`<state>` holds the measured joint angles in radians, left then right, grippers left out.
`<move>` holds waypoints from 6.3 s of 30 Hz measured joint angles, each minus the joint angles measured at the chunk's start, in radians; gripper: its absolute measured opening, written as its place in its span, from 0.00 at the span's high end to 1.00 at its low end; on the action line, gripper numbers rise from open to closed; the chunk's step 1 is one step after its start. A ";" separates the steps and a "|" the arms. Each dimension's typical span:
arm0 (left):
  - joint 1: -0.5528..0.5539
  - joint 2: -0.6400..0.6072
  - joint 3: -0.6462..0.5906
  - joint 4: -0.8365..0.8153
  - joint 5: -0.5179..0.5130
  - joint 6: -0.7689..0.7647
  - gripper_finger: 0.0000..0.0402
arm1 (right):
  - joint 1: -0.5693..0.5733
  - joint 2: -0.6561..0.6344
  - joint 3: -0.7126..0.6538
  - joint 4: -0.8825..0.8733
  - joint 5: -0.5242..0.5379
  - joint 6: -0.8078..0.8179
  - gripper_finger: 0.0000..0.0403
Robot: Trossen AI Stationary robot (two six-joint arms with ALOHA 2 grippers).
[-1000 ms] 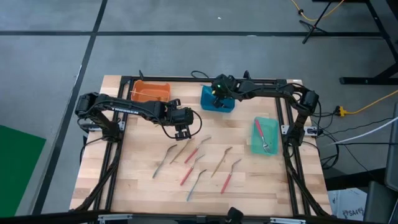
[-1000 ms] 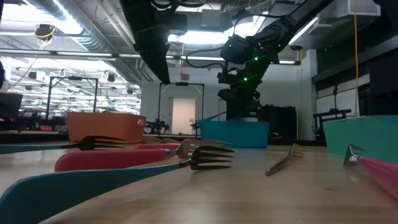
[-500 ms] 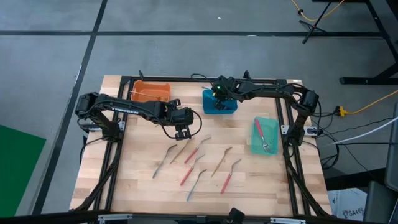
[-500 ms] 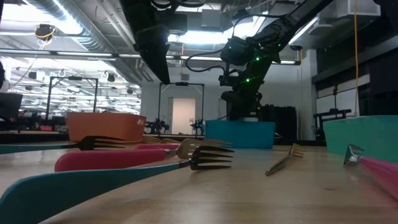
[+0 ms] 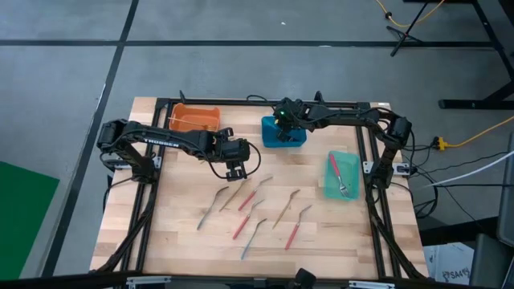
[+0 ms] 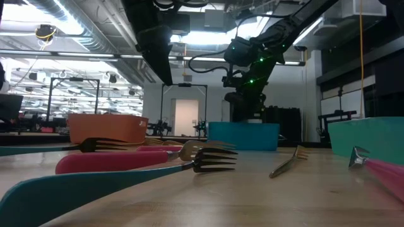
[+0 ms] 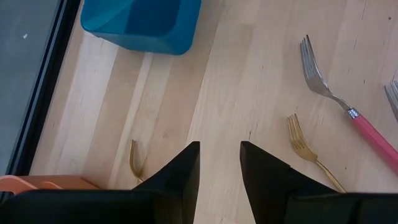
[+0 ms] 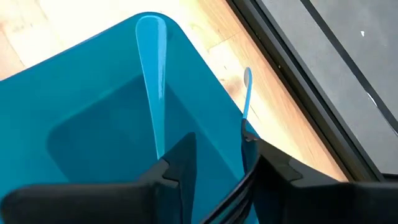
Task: Sort silverware by color (type)
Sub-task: Put the blue fork into the blue bin, then put the gold fork into the orange bin
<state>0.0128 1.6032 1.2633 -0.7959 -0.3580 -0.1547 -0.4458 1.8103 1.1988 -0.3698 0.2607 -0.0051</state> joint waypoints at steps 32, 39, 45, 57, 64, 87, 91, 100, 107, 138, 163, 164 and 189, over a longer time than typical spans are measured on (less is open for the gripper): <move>0.000 0.000 0.000 0.000 0.000 0.000 0.73 | 0.000 -0.064 0.000 0.000 0.026 -0.002 0.99; 0.000 0.000 0.000 0.000 0.000 0.000 0.73 | 0.002 -0.211 0.000 -0.104 -0.092 0.028 0.99; 0.000 0.000 0.000 0.000 0.000 0.000 0.73 | 0.037 -0.265 -0.054 -0.115 -0.140 0.041 1.00; 0.000 0.000 0.000 0.000 0.000 0.000 0.73 | 0.059 -0.266 -0.260 0.187 -0.147 0.046 1.00; 0.000 0.000 0.000 0.000 0.000 0.000 0.73 | 0.059 -0.263 -0.294 0.253 -0.165 0.026 0.99; 0.000 0.000 0.000 0.000 0.000 0.000 0.73 | 0.059 -0.263 -0.294 0.256 -0.114 0.024 0.90; 0.000 0.000 0.000 0.000 0.000 0.000 0.73 | 0.059 -0.263 -0.294 0.256 -0.113 0.024 0.80; 0.000 0.000 0.000 0.000 0.000 0.000 0.73 | 0.059 -0.262 -0.294 0.256 -0.113 0.024 0.65; 0.000 0.000 0.000 0.000 0.000 0.000 0.73 | 0.059 -0.269 -0.283 0.230 -0.112 -0.027 0.66; 0.140 0.000 -0.334 0.019 0.012 -0.421 0.73 | 0.059 -0.283 -0.105 -0.052 -0.123 -0.034 0.66; 0.262 -0.005 -0.515 0.224 0.041 -0.420 0.73 | 0.059 -0.283 -0.106 -0.051 -0.123 -0.034 0.66; 0.262 -0.004 -0.516 0.226 0.042 -0.420 0.73 | 0.059 -0.283 -0.106 -0.051 -0.123 -0.034 0.66; 0.261 -0.001 -0.518 0.235 0.061 -0.418 0.95 | 0.059 -0.283 -0.106 -0.051 -0.123 -0.034 0.66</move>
<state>0.2741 1.6024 0.7452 -0.5607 -0.2972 -0.5728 -0.3866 1.5269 1.0931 -0.4212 0.1375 -0.0391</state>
